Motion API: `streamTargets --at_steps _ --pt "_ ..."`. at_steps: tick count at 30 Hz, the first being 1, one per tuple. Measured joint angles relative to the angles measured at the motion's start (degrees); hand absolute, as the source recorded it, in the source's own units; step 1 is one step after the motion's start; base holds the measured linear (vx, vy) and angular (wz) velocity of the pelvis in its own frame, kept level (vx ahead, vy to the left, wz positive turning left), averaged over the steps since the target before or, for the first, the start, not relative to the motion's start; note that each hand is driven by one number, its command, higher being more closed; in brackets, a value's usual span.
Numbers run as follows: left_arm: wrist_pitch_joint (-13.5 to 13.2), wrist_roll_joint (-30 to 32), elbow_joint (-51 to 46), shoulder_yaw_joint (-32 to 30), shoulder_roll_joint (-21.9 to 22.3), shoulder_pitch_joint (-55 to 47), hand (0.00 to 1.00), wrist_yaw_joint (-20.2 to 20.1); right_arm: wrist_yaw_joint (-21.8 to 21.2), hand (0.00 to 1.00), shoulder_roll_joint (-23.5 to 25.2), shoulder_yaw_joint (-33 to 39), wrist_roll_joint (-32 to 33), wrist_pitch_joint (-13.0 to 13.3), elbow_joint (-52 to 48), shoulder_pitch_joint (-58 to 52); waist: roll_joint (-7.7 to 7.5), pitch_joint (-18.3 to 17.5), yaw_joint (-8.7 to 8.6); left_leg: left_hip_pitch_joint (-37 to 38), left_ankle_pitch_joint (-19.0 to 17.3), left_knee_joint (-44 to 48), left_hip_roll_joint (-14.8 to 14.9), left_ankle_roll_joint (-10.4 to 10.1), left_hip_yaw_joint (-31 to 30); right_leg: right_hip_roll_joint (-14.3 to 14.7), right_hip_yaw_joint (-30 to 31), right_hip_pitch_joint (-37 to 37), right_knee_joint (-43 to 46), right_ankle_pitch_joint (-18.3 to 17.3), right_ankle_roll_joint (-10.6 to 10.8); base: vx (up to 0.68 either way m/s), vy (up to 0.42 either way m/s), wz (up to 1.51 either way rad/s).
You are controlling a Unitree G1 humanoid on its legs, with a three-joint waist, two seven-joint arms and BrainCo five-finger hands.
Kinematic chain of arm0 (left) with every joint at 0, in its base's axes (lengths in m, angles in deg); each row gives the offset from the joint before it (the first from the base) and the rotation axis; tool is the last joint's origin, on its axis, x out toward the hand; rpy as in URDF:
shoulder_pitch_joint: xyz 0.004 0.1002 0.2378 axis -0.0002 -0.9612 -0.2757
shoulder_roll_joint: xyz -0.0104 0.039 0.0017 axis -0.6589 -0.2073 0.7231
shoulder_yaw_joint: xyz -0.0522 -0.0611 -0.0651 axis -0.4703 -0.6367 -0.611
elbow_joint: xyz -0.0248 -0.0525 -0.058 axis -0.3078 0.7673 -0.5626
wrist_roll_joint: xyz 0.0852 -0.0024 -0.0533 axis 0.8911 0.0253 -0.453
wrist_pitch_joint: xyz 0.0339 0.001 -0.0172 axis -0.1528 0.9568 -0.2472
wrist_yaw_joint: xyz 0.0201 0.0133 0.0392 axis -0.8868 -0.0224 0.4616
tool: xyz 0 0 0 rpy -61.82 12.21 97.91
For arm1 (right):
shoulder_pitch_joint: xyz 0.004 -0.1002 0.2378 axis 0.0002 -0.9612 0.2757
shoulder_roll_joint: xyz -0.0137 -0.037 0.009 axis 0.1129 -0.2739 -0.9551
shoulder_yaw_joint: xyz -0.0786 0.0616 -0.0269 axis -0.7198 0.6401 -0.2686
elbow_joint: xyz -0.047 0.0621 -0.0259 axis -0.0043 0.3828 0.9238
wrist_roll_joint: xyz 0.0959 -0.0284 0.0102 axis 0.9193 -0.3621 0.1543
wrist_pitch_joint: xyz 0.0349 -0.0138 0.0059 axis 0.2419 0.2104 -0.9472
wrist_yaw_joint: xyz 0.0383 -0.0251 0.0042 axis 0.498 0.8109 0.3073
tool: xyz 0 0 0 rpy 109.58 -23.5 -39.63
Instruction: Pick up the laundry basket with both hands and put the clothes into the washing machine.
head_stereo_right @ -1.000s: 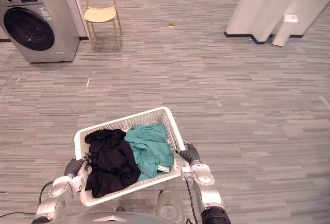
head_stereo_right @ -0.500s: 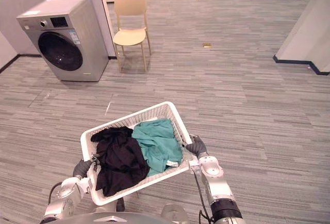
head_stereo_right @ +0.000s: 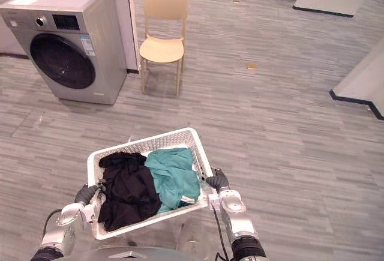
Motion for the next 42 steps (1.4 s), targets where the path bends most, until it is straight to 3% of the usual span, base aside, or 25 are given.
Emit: streamTargets --at_steps 3,6,8,9,10,11,12,13,14,16,18,20,23,26,27,28,29,30,31,33,36,37,39,41,42 --pt "0.0 0.0 0.0 0.6 -0.5 2.0 1.00 0.0 0.2 1.00 -0.3 0.9 0.1 0.0 -0.2 0.3 0.97 0.9 -2.17 5.3 -0.7 -4.8 -0.6 0.4 -2.4 0.1 -5.8 -3.9 -22.2 0.3 -1.0 0.45 0.024 0.52" --pt "0.1 0.0 -0.3 1.0 -0.5 2.7 1.00 -0.2 0.2 1.00 -0.3 2.3 0.0 -0.7 -1.6 0.2 0.08 1.0 -2.04 10.5 -4.6 -7.6 -1.1 -2.6 -2.9 -0.1 -7.1 -1.6 -54.0 9.8 0.5 0.55 -0.096 0.31" --pt "0.1 0.2 -0.2 1.2 0.5 2.6 1.00 -0.2 0.2 1.00 -0.9 3.1 0.0 -0.8 -2.0 0.4 1.75 1.1 -2.20 12.6 -7.6 -5.2 0.4 -2.4 -4.0 0.5 -7.3 -2.8 -47.9 16.5 -1.1 0.72 -0.235 0.22" --pt "0.1 0.2 -0.2 1.2 0.9 2.6 1.00 -0.2 0.1 1.00 -0.8 3.8 0.0 -0.9 -2.1 0.3 1.97 1.0 -2.22 9.6 -7.9 4.5 1.6 -1.8 -3.8 0.4 -7.2 -3.1 -44.0 17.3 -3.0 0.70 -0.285 0.14" --pt "0.1 0.2 -0.2 1.2 1.4 2.5 1.00 -0.2 0.1 1.00 -0.9 4.2 0.0 -0.9 -2.1 0.3 2.85 1.1 -2.29 7.1 -7.4 10.8 2.7 -1.1 -3.8 0.9 -7.8 -2.9 -42.3 15.4 -4.2 0.54 -0.268 0.11" --pt "0.1 0.2 -0.2 1.2 2.3 2.6 1.00 -0.1 0.1 1.00 -1.6 4.5 -0.1 -0.9 -2.1 0.3 5.11 1.4 -2.62 1.4 -2.6 25.5 6.5 -4.8 -3.8 2.5 -9.0 -0.6 -40.7 11.7 -4.7 0.42 -0.218 0.02" --pt "0.1 0.1 -0.2 1.1 2.7 2.6 1.00 -0.1 0.1 1.00 -2.0 4.5 -0.1 -1.0 -2.1 0.4 6.09 1.8 -2.68 -1.7 2.5 32.6 8.5 -6.4 -3.8 3.8 -9.2 1.0 -40.6 10.2 -5.1 0.53 -0.224 -0.32" --pt "0.1 0.1 -0.1 1.2 3.7 1.9 1.00 -0.1 0.1 1.00 -2.7 4.2 -0.1 -1.1 -2.2 0.4 7.11 1.9 -1.20 -6.7 9.3 45.4 10.1 -9.0 -5.0 5.5 -8.6 3.9 -40.4 7.8 -6.1 0.53 -0.151 -0.74" --pt "0.1 0.0 -0.1 1.2 4.2 1.5 1.00 -0.2 0.1 1.00 -3.2 4.2 -0.1 -1.2 -2.3 0.5 6.75 2.6 -0.06 -10.2 8.1 54.9 8.9 -8.2 -5.1 6.0 -6.8 7.3 -40.4 5.8 -6.9 0.53 -0.116 -0.82" --pt "0.0 -0.1 -0.1 1.2 4.3 1.1 1.00 -0.2 0.2 1.00 -3.8 3.9 0.0 -1.2 -2.6 0.2 5.56 3.5 0.13 -14.8 6.1 59.1 8.9 -6.0 -2.1 6.5 -5.3 13.5 -43.1 3.7 -6.6 0.48 -0.077 -0.55" --pt "0.0 -0.3 -0.9 1.0 4.4 1.0 1.00 -0.1 0.2 1.00 -4.0 3.5 0.1 -1.2 -3.5 0.2 5.74 3.4 1.03 -19.1 4.4 52.9 9.9 -3.4 1.4 7.2 -3.2 17.5 -46.7 3.2 -6.3 0.52 -0.012 -0.58" --pt "-0.2 -1.3 -2.4 -0.5 4.2 0.8 1.00 0.1 0.4 1.00 -4.0 2.4 0.3 -1.0 -4.6 1.1 5.66 3.3 1.40 -21.0 4.2 26.7 10.0 -3.0 2.7 7.4 -0.9 19.3 -48.9 2.0 -5.2 0.46 0.067 -0.68" --pt "-0.1 -1.3 -2.6 -1.3 4.4 0.4 1.00 0.1 0.7 1.00 -4.1 1.5 0.3 -1.0 -4.3 1.3 6.88 2.5 0.97 -18.0 8.3 -8.1 9.2 -6.9 -1.3 7.6 1.7 21.1 -47.6 -2.2 -2.4 0.51 0.166 -0.46" --pt "-0.1 -1.3 -2.7 -1.1 4.8 -0.2 1.00 0.4 0.7 1.00 -4.4 1.2 0.2 -1.1 -4.2 1.3 7.31 2.0 1.21 -17.8 9.3 -8.5 8.9 -6.9 -2.1 6.5 4.2 23.0 -43.7 -8.1 1.0 0.57 0.332 -0.54" --pt "-0.1 -1.4 -2.6 -1.1 4.3 -1.1 1.00 0.7 0.7 1.00 -3.6 1.0 0.0 -1.2 -4.0 0.2 3.63 -0.1 1.93 -17.2 13.5 -4.8 4.7 -6.4 -1.6 2.1 6.4 22.5 -37.0 -12.3 3.6 0.48 0.316 -0.58" --pt "-0.1 -1.4 -2.6 -1.3 4.2 -1.4 1.00 1.0 0.7 1.00 -3.1 1.1 -0.1 -1.2 -4.0 -0.1 2.20 -1.0 2.14 -17.3 14.0 -2.9 3.1 -5.7 -0.8 0.2 7.1 20.2 -31.5 -12.6 4.1 0.71 0.425 -0.40" --pt "-0.1 -1.4 -2.7 -1.4 3.9 -1.3 1.00 1.3 0.8 1.00 -1.9 1.6 -0.1 -1.2 -4.0 -0.6 0.17 -1.0 1.32 -17.4 10.4 2.4 0.5 -2.7 -0.2 -3.2 7.4 15.8 -19.3 -8.7 3.9 0.59 0.314 0.09" --pt "0.1 -1.4 -3.0 -1.2 3.3 -1.2 1.00 1.3 0.9 1.00 -1.3 1.8 -0.1 -1.4 -3.2 -0.6 -0.66 -0.7 0.68 -15.5 7.1 5.1 -1.1 -0.8 0.1 -5.6 7.3 12.1 -9.4 -0.8 1.7 0.71 0.356 0.21" --pt "0.3 -1.4 -3.2 -1.1 3.1 -1.2 1.00 1.3 0.9 1.00 -1.1 1.7 -0.1 -1.7 -3.0 -0.6 -0.51 -0.5 0.57 -14.0 5.8 5.5 -1.5 -0.3 0.2 -5.9 7.5 11.0 -5.6 2.1 0.5 0.56 0.245 0.05" --pt "0.5 -1.4 -5.2 -1.5 2.0 -1.7 1.00 1.5 0.7 1.00 -0.2 1.1 -0.1 -1.8 -2.2 0.4 0.97 0.5 1.13 -5.8 3.3 2.1 -1.5 0.7 0.4 -4.1 5.8 7.4 1.0 -0.8 -1.0 0.48 0.167 -0.20" --pt "0.4 -1.4 -7.8 -2.0 1.2 -1.5 1.00 2.3 0.7 1.00 -0.3 0.4 0.0 -1.6 -2.1 3.0 2.72 1.2 0.74 0.3 1.7 -3.0 -1.4 0.8 0.6 -3.9 -1.3 2.9 -9.1 -4.1 -2.3 0.36 0.082 -0.19" --pt "0.4 -1.4 -8.4 -2.2 0.8 -0.8 1.00 2.4 0.7 1.00 -0.3 0.4 0.1 -1.4 -2.2 4.0 3.28 1.3 0.37 1.5 0.7 -4.0 -1.0 0.6 0.7 -3.4 -5.0 1.4 -19.7 -3.6 -2.2 0.34 0.013 0.00" --pt "0.3 -1.4 -8.8 -2.6 0.3 -0.3 1.00 2.4 0.8 1.00 -0.4 0.3 0.1 -1.4 -2.2 5.1 3.29 1.4 0.22 2.8 -1.1 -4.8 -0.9 -0.8 0.9 -1.9 -9.0 1.8 -39.6 3.1 -2.0 0.43 -0.046 0.17" --pt "0.3 -1.4 -8.7 -2.4 0.9 -0.6 1.00 2.3 1.6 1.00 -1.0 0.1 -0.1 -1.5 -2.2 5.0 2.82 1.1 -0.68 5.0 -4.0 -4.3 -1.2 -2.6 -1.1 -1.8 -8.2 2.7 -42.5 12.9 -3.9 0.53 -0.143 0.40" --pt "0.4 -1.4 -8.5 -2.3 2.1 -0.8 1.00 2.2 1.6 1.00 -2.4 -0.2 -0.1 -1.7 -2.2 5.3 5.02 0.6 -0.35 5.7 -4.5 -3.1 0.4 -3.2 -1.4 -0.8 -9.1 2.4 -39.5 10.0 -3.3 0.52 -0.151 0.25"
